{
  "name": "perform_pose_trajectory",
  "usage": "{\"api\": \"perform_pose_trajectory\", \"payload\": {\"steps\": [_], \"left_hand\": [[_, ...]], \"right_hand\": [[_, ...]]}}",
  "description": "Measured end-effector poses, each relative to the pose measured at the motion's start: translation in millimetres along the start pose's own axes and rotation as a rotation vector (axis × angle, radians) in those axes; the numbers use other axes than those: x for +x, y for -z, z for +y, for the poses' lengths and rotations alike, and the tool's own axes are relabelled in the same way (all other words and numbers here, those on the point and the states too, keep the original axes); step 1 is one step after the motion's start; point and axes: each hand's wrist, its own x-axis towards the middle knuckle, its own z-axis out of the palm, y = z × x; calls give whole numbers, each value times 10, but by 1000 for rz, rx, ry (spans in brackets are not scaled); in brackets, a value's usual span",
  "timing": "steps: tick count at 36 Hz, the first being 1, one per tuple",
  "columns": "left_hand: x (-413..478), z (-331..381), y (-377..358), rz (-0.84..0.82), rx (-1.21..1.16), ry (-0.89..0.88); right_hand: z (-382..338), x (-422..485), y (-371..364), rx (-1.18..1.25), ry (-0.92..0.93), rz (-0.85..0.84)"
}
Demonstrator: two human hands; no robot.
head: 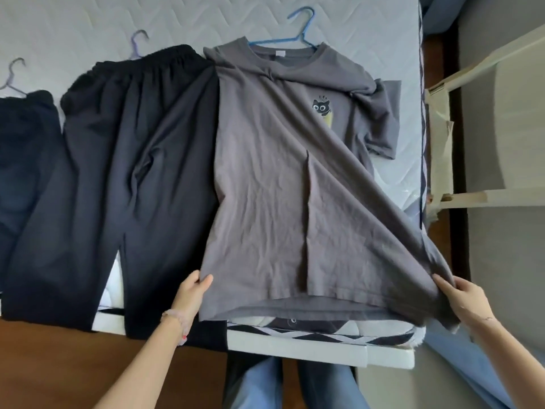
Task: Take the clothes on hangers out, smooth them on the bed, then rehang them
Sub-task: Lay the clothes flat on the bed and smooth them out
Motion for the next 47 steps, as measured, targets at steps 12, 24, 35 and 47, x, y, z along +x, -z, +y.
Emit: {"api": "perform_pose_trajectory", "payload": {"steps": [12,24,35,47], "left_hand": [[42,-366,726,192,383,-49],[277,-771,477,110,775,82],[439,-423,396,101,667,277],[991,1116,-300,203,159,-44]], "right_hand": [[629,-341,-341,-47,-77,-48],[1084,-405,-248,-247,-265,-109],[294,31,-135,-106,-235,-204],[-1422,1272,34,331,50,86]]}}
